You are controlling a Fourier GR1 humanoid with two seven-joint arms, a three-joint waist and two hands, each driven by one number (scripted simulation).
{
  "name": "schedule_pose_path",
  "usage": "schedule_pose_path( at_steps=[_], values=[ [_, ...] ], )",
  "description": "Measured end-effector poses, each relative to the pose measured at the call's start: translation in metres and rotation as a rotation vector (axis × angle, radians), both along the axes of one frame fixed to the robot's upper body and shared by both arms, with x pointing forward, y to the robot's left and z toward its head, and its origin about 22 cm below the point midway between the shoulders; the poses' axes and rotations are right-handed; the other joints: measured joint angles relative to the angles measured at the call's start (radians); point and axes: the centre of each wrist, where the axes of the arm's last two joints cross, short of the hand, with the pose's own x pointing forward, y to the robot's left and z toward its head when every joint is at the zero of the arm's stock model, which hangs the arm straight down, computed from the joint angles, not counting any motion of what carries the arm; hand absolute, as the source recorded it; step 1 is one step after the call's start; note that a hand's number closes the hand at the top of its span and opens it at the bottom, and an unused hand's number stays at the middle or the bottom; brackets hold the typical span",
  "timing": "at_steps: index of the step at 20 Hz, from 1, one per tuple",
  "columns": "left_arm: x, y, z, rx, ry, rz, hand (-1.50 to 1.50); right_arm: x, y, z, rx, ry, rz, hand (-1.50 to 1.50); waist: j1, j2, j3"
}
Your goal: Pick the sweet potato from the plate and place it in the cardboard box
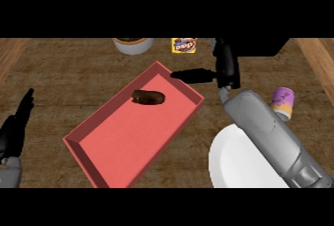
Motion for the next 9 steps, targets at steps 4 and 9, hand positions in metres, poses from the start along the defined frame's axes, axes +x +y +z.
schedule_pose_path(
  at_steps=[4, 9],
  values=[
    [0.001, 0.0, 0.004, -0.004, 0.001, 0.002, 0.0, -0.016, -0.056, -0.004, -0.011, 0.0, -0.017, -1.5, -0.005, -0.001, 0.0],
    [0.001, -0.002, 0.012, -0.002, -0.002, 0.002, 0.0, -0.04, -0.119, -0.004, -0.048, 0.024, 0.001, -1.5, -0.004, 0.0, 0.0]
  ],
)
